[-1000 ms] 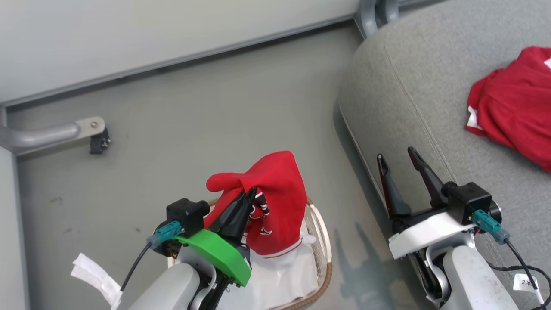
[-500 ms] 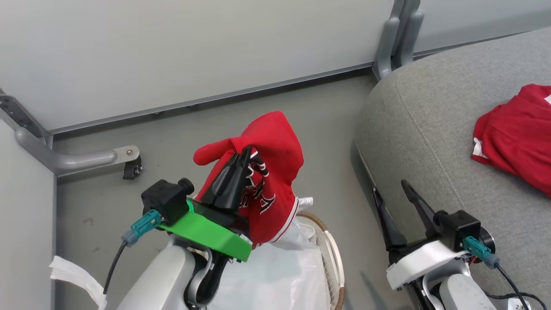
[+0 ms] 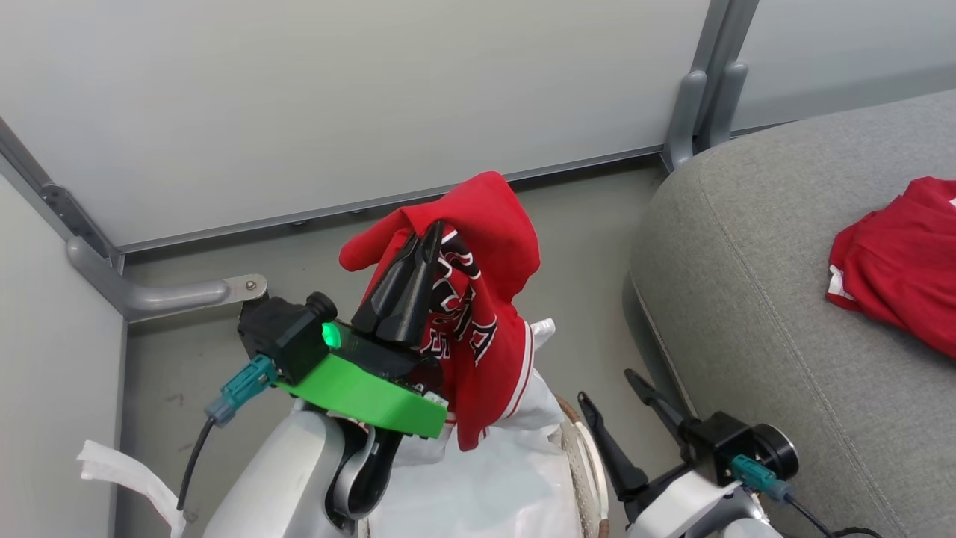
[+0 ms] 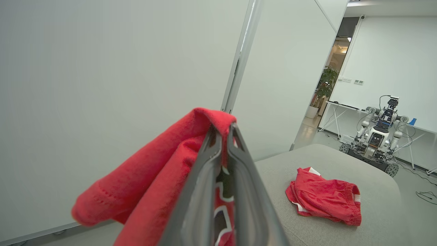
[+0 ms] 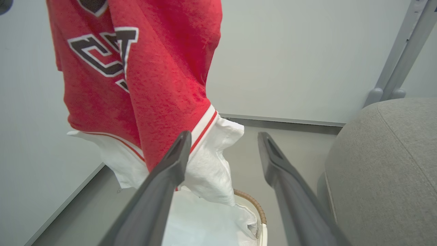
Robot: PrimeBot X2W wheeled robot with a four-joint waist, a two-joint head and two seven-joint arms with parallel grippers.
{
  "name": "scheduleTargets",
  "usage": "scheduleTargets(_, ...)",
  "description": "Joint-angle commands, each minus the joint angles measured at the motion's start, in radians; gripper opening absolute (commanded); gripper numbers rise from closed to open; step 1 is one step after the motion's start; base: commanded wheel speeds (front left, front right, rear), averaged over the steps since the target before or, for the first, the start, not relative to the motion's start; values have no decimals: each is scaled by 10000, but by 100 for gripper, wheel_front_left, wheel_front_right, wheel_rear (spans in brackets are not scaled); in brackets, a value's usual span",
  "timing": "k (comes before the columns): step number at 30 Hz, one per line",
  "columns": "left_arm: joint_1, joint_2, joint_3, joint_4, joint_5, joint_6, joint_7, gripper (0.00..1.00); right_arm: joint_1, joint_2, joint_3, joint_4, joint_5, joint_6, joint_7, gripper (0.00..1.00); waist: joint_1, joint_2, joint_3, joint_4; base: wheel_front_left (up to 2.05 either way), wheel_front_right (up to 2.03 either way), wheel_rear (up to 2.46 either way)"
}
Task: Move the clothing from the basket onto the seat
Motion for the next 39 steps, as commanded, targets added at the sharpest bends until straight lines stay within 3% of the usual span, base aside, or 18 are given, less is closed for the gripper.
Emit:
scheduleTargets(1,-223,-69,-28,-87,119,-32,-8,0,-180,-44,255,59,-110,-10,-1,100,1,0,-4,86,0,0,0)
scheduleTargets(12,-723,-323,-681,-116,132,-32,-9,0,-1513,95,1630,887,-131,-10,1,100,1,0,235,727,0,0,0)
scheduleTargets(24,-1284,-552,-1646,-32,-116,-32,-9,0,-2402,184,1418,1671,-891,-10,1,100,1,0,499,1360,0,0,0)
scheduleTargets(37,-1805,-732,-2607,-146,-478,-32,-8,0,-2656,181,1458,3222,-726,-10,1,100,1,0,591,1993,0,0,0)
scheduleTargets(39,-1822,-745,-2666,-157,-514,-32,-8,0,-2644,181,1497,3391,-667,-10,1,40,1,0,599,2047,0,0,0)
